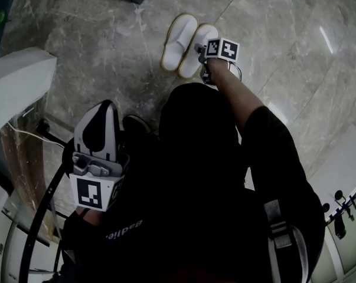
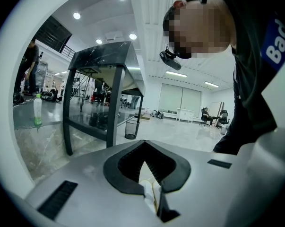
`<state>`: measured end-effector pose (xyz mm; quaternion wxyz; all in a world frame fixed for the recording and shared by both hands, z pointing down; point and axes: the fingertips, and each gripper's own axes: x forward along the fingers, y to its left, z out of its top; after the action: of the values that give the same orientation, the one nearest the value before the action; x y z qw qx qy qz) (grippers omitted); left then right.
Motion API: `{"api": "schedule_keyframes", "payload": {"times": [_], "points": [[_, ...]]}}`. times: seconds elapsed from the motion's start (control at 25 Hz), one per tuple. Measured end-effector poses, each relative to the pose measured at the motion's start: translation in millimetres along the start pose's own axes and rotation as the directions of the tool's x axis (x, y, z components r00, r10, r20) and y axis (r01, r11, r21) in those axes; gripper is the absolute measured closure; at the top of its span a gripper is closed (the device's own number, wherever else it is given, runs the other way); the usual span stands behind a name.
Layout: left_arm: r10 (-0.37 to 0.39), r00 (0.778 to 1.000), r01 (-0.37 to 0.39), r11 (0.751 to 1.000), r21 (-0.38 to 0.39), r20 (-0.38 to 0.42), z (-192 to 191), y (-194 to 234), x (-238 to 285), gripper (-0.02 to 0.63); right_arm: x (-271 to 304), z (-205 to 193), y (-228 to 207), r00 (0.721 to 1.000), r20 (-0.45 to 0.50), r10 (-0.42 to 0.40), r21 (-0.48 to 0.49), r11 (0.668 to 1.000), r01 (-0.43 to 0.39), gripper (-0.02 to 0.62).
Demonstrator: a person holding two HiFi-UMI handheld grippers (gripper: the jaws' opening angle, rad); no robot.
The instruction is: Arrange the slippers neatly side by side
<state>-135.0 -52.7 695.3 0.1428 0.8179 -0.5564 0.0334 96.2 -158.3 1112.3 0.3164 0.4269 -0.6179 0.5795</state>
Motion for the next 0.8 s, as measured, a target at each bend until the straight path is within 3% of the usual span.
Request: {"api": "schedule_keyframes", "payload": {"times": [0.2,0.32,0.4,0.52,0.6,0.68,0.8], "points": [[-0.039,0.998,0.039,0.999,-0.004,0.055,27.4,-5.6,9.3,0.620,-43.4,8.6,-8.8,0.998,0.015,-0.059,-0.022,0.998,0.060,0.465],[-0.056,0.997,0.058,0.998,-0.029,0.052,60.7,-19.4,7.7,0.620,-114.1,28.5,2.1,0.984,0.130,-0.121,-0.077,0.988,0.132,0.466],[-0.057,0.998,0.058,0.998,-0.028,0.039,91.4,-28.2,-1.2,0.620,-176.0,48.3,27.3,0.949,0.269,-0.165,-0.195,0.955,0.222,0.466],[-0.060,0.998,0.061,0.998,-0.005,0.030,147.1,-43.2,-18.2,0.620,-265.1,62.6,74.6,0.882,0.436,-0.179,-0.389,0.846,0.364,0.466],[-0.054,0.998,0.054,0.998,0.016,0.037,190.2,-54.5,-28.4,0.620,-323.0,62.1,111.3,0.856,0.495,-0.149,-0.456,0.794,0.402,0.467],[-0.047,0.998,0.045,0.998,0.037,0.032,234.0,-66.4,-39.7,0.620,-384.3,56.7,147.5,0.836,0.537,-0.112,-0.478,0.776,0.411,0.468],[-0.044,0.999,0.043,0.998,0.055,0.009,300.3,-84.9,-58.5,0.620,-477.2,44.9,198.5,0.809,0.585,-0.053,-0.483,0.779,0.400,0.468]]}}
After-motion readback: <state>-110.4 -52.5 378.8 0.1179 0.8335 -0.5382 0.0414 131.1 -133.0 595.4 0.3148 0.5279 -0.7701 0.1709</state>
